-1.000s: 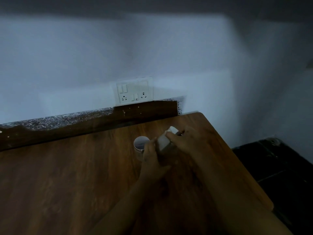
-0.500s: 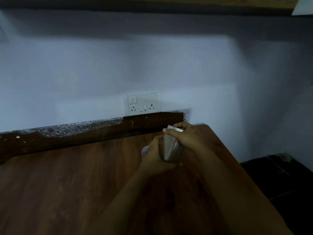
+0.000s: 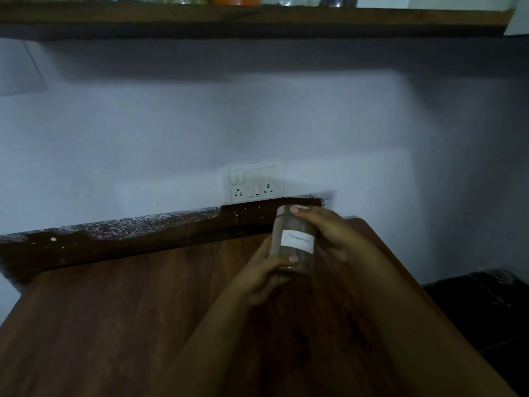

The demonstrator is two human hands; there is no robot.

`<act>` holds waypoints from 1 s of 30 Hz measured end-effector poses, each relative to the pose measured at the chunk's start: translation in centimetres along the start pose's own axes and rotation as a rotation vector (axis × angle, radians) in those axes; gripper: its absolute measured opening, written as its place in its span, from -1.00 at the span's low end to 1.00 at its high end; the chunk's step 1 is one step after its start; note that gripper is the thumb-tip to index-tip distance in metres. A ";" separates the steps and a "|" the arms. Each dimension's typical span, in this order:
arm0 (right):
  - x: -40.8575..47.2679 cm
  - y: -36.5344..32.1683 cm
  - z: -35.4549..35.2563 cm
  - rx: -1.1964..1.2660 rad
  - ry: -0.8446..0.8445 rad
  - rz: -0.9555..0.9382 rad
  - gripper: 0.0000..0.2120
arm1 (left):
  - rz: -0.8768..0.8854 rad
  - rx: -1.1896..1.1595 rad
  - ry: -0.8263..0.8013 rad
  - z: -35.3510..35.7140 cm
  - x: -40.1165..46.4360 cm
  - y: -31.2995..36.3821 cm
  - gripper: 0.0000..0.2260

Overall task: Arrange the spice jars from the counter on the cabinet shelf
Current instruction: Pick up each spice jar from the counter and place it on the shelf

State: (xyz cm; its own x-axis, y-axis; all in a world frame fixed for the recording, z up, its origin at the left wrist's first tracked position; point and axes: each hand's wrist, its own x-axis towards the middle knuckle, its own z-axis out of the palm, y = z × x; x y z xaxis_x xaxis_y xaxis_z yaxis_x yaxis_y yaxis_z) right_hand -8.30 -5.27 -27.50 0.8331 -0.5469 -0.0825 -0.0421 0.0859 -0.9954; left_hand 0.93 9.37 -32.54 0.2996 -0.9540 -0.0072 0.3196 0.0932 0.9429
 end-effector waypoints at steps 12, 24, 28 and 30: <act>0.0 -0.1 0.2 0.101 0.023 -0.035 -0.49 | -0.006 -0.128 -0.039 0.1 0.6 0.2 -0.39; -0.5 -0.7 -0.3 0.126 0.024 -0.039 -0.38 | -0.009 -0.125 -0.067 0.9 0.9 0.4 -0.42; -0.7 -1.7 -0.4 0.093 0.040 -0.041 -0.43 | 0.003 -0.145 -0.075 1.0 1.4 0.5 -0.37; -0.7 -1.9 -0.5 0.102 0.046 -0.058 -0.43 | 0.016 -0.147 -0.083 1.1 1.7 0.6 -0.39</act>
State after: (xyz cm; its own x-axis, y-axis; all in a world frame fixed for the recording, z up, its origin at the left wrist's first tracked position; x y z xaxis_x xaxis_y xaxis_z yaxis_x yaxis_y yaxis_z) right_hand -9.09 -5.42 -25.55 0.8060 -0.5911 -0.0299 0.0631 0.1361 -0.9887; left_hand 0.65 7.54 -31.59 0.2323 -0.9718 0.0410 0.4455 0.1438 0.8837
